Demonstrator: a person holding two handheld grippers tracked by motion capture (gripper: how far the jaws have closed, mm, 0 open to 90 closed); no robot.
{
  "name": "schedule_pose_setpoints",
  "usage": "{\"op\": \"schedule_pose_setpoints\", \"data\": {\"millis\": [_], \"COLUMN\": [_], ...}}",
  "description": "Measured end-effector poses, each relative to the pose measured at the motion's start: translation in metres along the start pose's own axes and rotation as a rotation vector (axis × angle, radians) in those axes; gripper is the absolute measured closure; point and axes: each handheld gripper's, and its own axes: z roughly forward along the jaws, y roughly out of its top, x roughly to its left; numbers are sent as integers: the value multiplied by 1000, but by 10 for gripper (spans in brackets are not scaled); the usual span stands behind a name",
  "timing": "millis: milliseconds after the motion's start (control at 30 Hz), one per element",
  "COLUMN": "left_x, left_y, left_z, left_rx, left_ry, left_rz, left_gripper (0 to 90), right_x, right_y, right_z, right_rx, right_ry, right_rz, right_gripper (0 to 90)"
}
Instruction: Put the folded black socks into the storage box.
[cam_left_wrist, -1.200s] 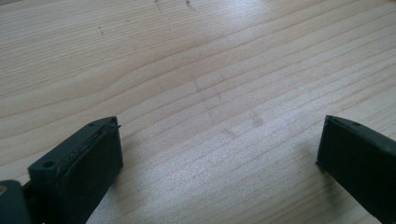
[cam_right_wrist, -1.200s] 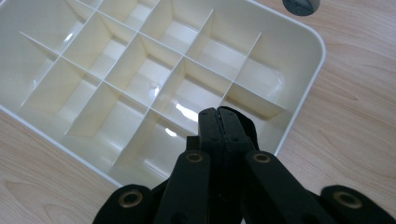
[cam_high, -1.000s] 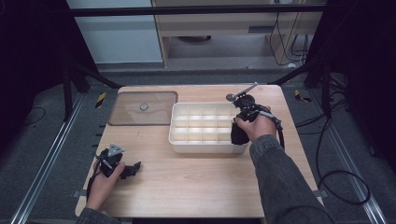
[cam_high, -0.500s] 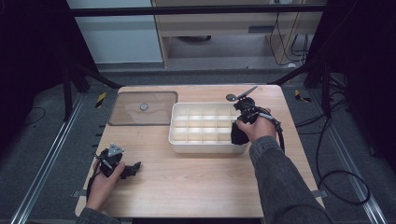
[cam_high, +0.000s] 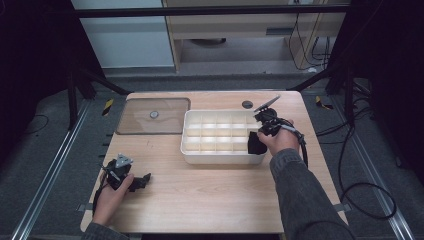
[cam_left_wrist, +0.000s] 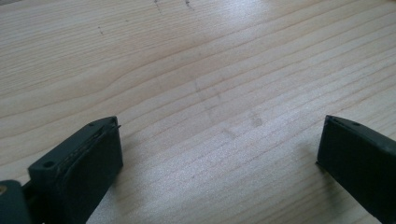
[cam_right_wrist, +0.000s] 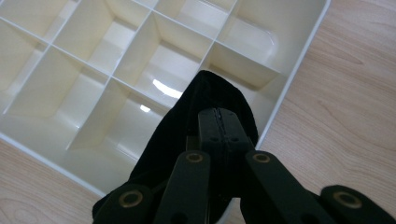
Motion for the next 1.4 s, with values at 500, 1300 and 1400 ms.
{"op": "schedule_pose_setpoints", "data": {"millis": [500, 1300, 1400], "left_x": [0, -1, -1], "left_y": [0, 0, 0], "left_z": [0, 0, 0], "left_rx": [-3, 0, 1], "left_ry": [0, -1, -1], "left_rz": [-6, -2, 0], "left_gripper": [0, 0, 0], "right_x": [1, 8, 8], "right_y": [-12, -25, -28], "right_z": [12, 22, 26], "right_rx": [25, 82, 96], "right_ry": [-6, 15, 18], "right_rz": [-11, -53, -58], "right_gripper": [900, 900, 900]}}
